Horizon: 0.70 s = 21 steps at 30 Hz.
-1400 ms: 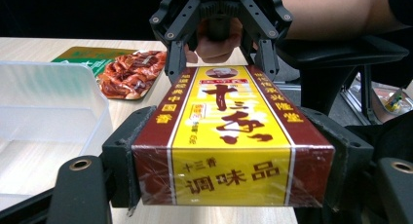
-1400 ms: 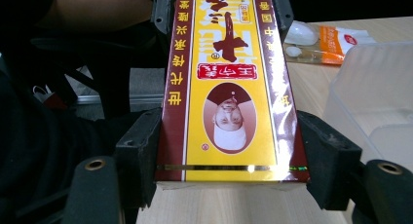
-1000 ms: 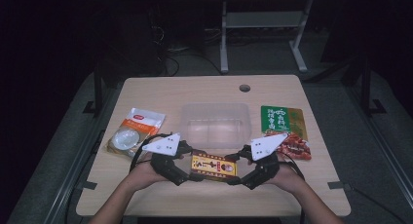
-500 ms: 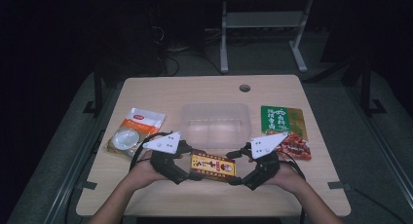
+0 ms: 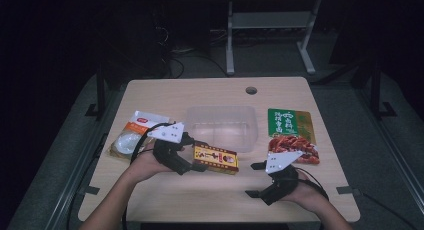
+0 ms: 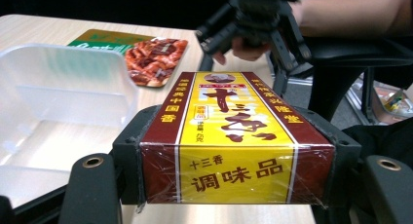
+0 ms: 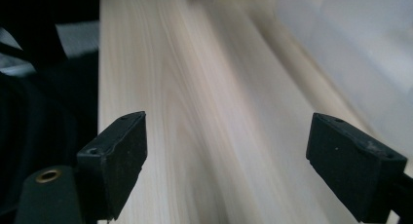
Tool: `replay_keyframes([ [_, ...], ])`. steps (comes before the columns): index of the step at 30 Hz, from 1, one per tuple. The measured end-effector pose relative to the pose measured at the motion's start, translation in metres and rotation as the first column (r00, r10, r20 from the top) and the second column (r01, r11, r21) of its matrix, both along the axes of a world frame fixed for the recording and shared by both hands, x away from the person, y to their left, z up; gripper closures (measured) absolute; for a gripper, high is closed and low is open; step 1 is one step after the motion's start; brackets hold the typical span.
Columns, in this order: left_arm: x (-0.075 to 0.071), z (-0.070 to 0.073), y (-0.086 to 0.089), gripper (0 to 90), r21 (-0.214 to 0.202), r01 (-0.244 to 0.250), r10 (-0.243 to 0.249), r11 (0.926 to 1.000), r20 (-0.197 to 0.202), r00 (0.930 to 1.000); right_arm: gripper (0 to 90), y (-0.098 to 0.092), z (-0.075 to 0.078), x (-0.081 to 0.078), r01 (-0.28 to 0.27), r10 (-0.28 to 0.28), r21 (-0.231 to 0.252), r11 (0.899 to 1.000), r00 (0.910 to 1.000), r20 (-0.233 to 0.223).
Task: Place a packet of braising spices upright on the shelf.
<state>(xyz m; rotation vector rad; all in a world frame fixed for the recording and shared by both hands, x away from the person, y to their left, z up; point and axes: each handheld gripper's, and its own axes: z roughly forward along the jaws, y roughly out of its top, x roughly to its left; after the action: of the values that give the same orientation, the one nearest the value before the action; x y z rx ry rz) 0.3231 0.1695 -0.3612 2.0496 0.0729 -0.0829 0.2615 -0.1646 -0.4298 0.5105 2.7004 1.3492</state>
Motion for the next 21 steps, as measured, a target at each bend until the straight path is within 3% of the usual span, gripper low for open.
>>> replay_keyframes([
  [3, 0.01, 0.005, -0.001, 31.3, 0.022, -0.005, 0.005, 0.9997, 0.0, 1.0, 14.5, 0.001, -0.009, -0.002, 0.01, -0.01, -0.037, 0.999, 0.9997, -0.02],
  [6, 0.016, 0.008, -0.001, 31.3, 0.033, -0.007, 0.007, 0.9994, 0.0, 1.0, 14.4, 0.007, -0.012, -0.002, 0.012, -0.013, -0.046, 0.999, 0.9994, -0.032],
  [11, 0.034, 0.017, -0.005, 31.3, 0.068, -0.018, 0.017, 0.9975, 0.008, 0.9998, 14.4, 0.011, -0.017, -0.002, 0.003, -0.003, -0.097, 0.995, 1.0, 0.001],
  [17, 0.055, 0.031, -0.012, 31.3, 0.104, -0.024, 0.023, 0.9942, 0.007, 0.9997, 14.4, 0.013, -0.022, 0.0, 0.021, -0.023, -0.109, 0.994, 0.9996, -0.014],
  [21, 0.067, 0.037, -0.015, 31.3, 0.122, -0.025, 0.025, 0.9922, 0.008, 0.9997, 14.3, 0.013, -0.024, 0.001, 0.015, -0.015, -0.121, 0.992, 0.9999, 0.0],
])
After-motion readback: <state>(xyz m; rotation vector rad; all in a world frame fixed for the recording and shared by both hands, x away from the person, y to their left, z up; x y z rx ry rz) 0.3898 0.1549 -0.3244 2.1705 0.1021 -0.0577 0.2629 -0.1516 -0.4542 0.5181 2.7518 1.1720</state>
